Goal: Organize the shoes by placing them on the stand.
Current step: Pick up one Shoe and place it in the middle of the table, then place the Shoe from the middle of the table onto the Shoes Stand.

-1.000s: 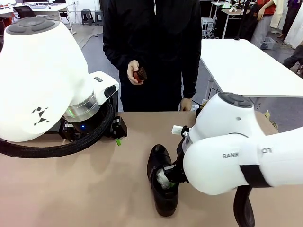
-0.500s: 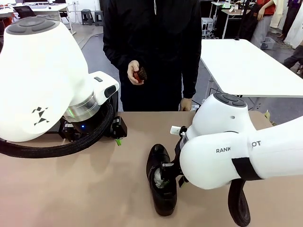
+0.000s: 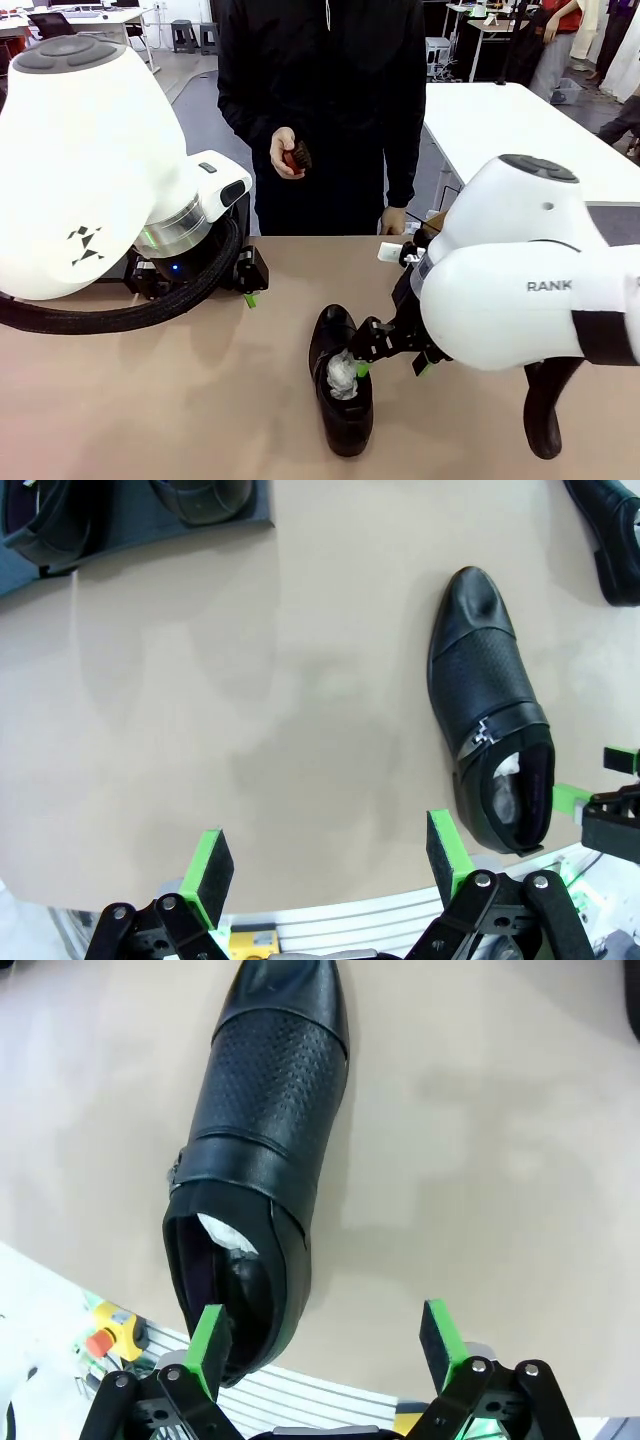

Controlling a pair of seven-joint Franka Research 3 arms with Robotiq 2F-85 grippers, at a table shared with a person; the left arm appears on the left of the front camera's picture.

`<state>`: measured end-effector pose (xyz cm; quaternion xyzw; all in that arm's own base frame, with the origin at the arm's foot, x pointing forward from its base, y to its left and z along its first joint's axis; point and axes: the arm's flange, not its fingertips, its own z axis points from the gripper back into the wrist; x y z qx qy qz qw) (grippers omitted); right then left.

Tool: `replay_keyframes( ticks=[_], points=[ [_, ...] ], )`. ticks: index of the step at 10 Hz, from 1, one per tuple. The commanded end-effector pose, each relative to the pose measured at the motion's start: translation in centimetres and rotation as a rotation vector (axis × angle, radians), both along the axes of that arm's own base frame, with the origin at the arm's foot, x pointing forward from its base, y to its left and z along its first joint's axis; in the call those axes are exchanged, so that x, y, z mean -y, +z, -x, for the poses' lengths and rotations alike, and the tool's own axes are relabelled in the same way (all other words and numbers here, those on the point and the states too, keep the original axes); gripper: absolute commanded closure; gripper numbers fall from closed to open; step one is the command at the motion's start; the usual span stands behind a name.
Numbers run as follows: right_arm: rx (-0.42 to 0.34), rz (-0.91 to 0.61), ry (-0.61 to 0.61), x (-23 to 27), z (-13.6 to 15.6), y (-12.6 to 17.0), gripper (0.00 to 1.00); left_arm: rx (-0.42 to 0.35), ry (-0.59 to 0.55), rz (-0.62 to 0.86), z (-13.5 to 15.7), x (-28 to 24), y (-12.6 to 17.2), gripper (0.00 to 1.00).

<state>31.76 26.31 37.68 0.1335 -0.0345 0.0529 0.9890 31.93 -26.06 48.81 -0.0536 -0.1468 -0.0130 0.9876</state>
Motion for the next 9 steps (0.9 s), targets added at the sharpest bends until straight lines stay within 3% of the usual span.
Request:
replay_keyframes(
  ticks=[1,9],
  points=[
    [-0.016,0.003,-0.028,-0.91,-0.67,-1.87,0.00,0.003,-0.002,0.012,-0.11,-0.14,0.15,0.00],
    [-0.016,0.003,-0.028,-0.91,-0.67,-1.87,0.00,0.003,-0.002,0.012,-0.11,-0.14,0.15,0.00]
  ],
)
